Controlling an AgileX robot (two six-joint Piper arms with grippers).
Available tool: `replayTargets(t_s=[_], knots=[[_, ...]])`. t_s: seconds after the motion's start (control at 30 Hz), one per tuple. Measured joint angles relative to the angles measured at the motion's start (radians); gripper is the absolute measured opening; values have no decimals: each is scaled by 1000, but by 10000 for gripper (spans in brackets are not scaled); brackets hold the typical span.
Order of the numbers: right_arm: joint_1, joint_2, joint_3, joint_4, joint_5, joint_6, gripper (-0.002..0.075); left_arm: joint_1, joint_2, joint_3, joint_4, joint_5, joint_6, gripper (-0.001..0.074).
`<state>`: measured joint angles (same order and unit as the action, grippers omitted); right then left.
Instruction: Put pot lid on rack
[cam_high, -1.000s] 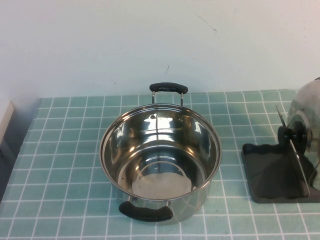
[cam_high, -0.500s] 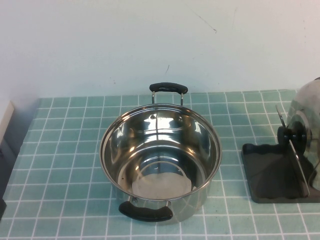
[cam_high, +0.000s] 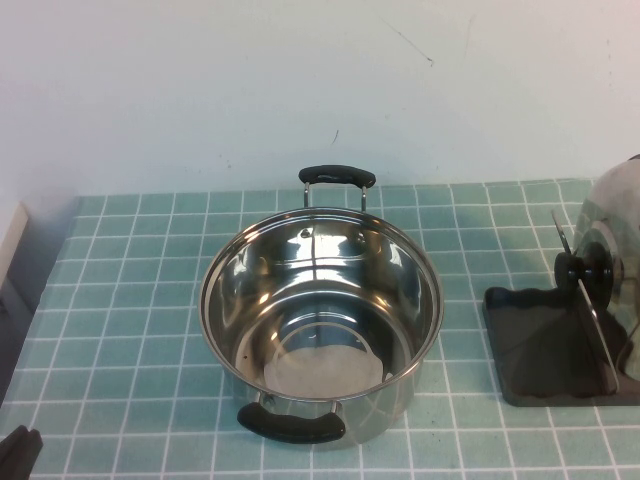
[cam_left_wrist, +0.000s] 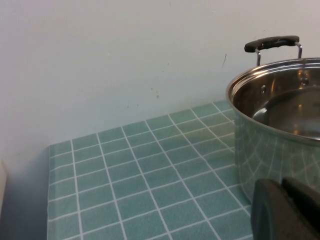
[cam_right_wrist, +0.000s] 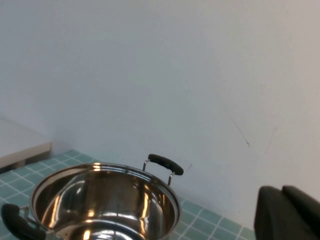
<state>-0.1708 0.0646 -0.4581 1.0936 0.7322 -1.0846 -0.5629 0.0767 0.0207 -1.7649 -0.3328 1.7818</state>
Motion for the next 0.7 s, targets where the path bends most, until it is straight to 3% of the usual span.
replayTargets(t_s=[0.2,0.43,0.5,0.67,0.7], knots=[[0,0,72,-85,-52,0,-1,0,0,0,2,2,0,-1],[0,0,139,-127,-243,-28,-1,0,0,0,2,2,0,-2],[0,0,150,-289,-268,60,-1,0,0,0,2,2,0,-1],[0,0,175,-966,-259,692,-1,0,0,0,2,2,-2,-2],[0,0,183,-1033,-266,756,-1,0,0,0,2,2,-2,-1]])
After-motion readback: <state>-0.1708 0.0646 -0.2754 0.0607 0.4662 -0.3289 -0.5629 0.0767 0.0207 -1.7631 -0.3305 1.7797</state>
